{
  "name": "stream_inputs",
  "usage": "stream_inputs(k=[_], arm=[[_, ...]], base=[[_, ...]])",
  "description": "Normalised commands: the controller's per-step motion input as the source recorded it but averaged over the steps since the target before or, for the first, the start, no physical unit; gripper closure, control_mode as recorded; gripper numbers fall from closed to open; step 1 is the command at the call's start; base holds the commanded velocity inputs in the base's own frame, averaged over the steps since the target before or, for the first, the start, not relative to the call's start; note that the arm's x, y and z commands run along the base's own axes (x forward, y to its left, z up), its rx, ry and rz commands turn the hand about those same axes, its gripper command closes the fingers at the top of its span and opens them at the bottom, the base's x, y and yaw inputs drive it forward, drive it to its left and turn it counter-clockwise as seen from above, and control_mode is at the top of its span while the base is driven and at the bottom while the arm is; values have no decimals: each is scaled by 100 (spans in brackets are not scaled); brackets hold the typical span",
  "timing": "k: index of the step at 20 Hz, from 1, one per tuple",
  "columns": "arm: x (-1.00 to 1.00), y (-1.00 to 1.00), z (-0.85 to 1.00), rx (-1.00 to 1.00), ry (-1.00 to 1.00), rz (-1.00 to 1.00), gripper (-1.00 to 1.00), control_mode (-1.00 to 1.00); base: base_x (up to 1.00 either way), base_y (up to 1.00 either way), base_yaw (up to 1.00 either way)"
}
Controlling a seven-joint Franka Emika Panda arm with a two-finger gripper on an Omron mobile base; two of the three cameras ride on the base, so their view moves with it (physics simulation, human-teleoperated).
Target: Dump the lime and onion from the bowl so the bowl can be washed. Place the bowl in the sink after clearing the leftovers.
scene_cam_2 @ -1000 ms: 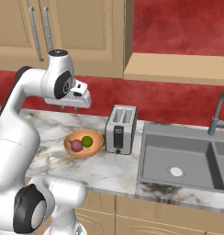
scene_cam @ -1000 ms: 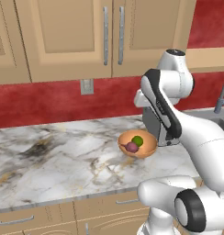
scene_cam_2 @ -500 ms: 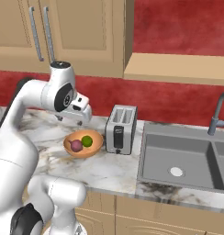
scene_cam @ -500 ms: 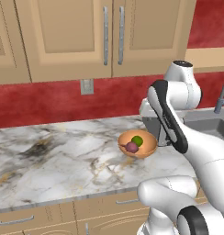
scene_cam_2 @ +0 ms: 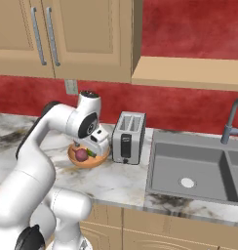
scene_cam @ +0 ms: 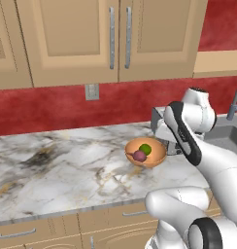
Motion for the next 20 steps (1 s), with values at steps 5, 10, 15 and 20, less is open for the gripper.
stream_inputs(k=[5, 10, 15, 20], arm=[[12, -26, -68, 15, 8, -21, -100, -100], [31, 0, -31, 1, 1, -19, -100, -100], [28, 0, -34, 0, 0, -16, -100, -100], [21, 2, -28, 0, 0, -12, -100, -100]], base=[[0, 0, 0], [0, 0, 0], [0, 0, 0], [0, 0, 0]])
